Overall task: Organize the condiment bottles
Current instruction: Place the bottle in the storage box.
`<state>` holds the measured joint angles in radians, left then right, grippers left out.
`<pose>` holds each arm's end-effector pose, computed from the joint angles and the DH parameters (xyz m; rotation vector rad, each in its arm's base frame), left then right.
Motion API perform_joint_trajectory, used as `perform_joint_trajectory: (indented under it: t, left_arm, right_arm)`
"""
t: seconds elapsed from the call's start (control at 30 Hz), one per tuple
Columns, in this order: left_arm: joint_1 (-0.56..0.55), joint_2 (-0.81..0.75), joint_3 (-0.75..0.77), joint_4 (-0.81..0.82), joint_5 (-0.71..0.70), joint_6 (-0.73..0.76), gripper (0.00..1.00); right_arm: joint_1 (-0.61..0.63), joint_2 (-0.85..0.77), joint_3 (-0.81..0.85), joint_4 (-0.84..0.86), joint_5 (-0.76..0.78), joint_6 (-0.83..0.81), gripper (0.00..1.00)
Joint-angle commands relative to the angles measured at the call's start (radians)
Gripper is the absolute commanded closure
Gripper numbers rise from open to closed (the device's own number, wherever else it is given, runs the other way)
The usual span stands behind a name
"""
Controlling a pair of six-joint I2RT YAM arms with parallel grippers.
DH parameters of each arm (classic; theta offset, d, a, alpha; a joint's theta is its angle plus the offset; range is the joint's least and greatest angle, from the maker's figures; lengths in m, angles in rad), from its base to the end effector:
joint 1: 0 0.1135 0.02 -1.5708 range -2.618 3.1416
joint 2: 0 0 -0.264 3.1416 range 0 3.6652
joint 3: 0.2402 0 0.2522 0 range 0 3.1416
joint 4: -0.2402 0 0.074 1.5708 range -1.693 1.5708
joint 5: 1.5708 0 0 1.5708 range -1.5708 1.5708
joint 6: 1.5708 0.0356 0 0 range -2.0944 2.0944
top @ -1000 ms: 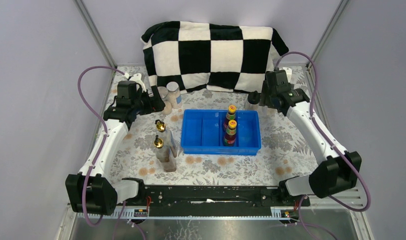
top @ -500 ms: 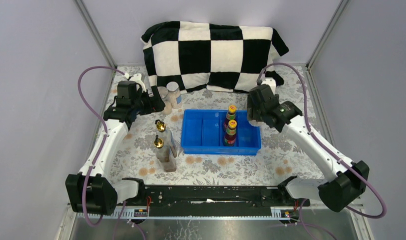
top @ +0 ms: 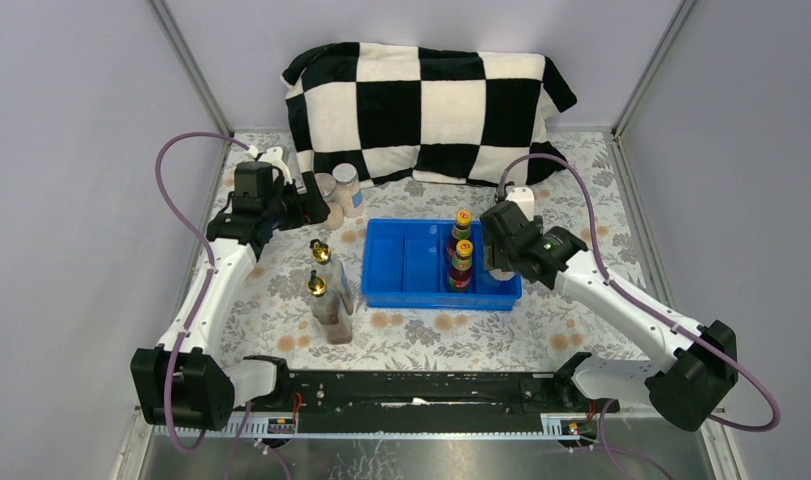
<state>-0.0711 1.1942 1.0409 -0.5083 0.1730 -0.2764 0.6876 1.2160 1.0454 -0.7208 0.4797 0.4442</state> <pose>0.2591 -0.0246 0.3139 -0.1354 2.2441 -0.3816 0.2007 0.1436 0.2965 -0.0828 2.3314 -0.0394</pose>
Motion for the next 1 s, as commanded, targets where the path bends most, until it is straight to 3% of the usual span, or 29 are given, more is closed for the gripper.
perform_joint_trajectory:
  t: [0.0,0.8,0.97]
  left_arm:
    - [0.004,-0.004,-0.015,0.041,-0.013,0.017,0.01]
    - [0.004,-0.003,-0.015,0.041,-0.021,0.019,0.01]
    - [0.004,-0.003,-0.013,0.041,-0.02,0.019,0.01]
  right_arm:
    - [0.013,-0.05,-0.047,0.064,0.037,0.034,0.49]
    - [0.018,0.033,-0.24,0.325,-0.058,0.024,0.49]
    - [0.018,0.04,-0.242,0.323,-0.053,0.024,0.43]
